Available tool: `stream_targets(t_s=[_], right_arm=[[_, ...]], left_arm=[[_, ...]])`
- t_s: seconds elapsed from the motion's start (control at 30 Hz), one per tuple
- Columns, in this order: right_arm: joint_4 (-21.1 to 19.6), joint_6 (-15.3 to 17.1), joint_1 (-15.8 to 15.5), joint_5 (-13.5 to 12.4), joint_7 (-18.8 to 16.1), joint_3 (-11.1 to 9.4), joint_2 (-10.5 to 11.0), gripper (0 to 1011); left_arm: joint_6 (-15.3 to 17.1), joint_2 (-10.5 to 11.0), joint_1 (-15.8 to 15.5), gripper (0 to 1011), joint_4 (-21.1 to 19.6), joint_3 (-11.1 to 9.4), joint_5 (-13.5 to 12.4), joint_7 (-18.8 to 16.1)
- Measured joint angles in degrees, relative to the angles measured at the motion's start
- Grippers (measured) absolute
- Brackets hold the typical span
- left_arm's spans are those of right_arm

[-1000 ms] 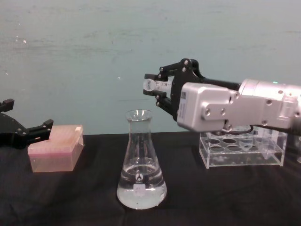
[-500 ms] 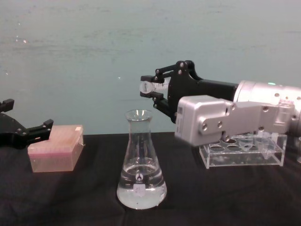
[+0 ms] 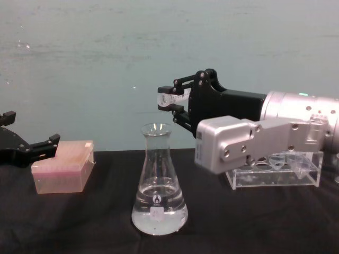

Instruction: Pour the liquid from the test tube into the beaker using one hand.

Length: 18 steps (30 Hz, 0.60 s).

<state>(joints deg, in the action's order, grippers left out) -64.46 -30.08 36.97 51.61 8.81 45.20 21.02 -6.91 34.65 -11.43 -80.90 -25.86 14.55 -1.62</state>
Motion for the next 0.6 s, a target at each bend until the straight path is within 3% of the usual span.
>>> stream_targets(t_s=[0.6], right_arm=[[1.1, 1.2, 1.5, 4.0, 4.6, 2.5, 0.6, 217]], left_arm=[[0.0, 0.0, 0.0, 1000, 0.0, 0.0, 0.0, 0.0]])
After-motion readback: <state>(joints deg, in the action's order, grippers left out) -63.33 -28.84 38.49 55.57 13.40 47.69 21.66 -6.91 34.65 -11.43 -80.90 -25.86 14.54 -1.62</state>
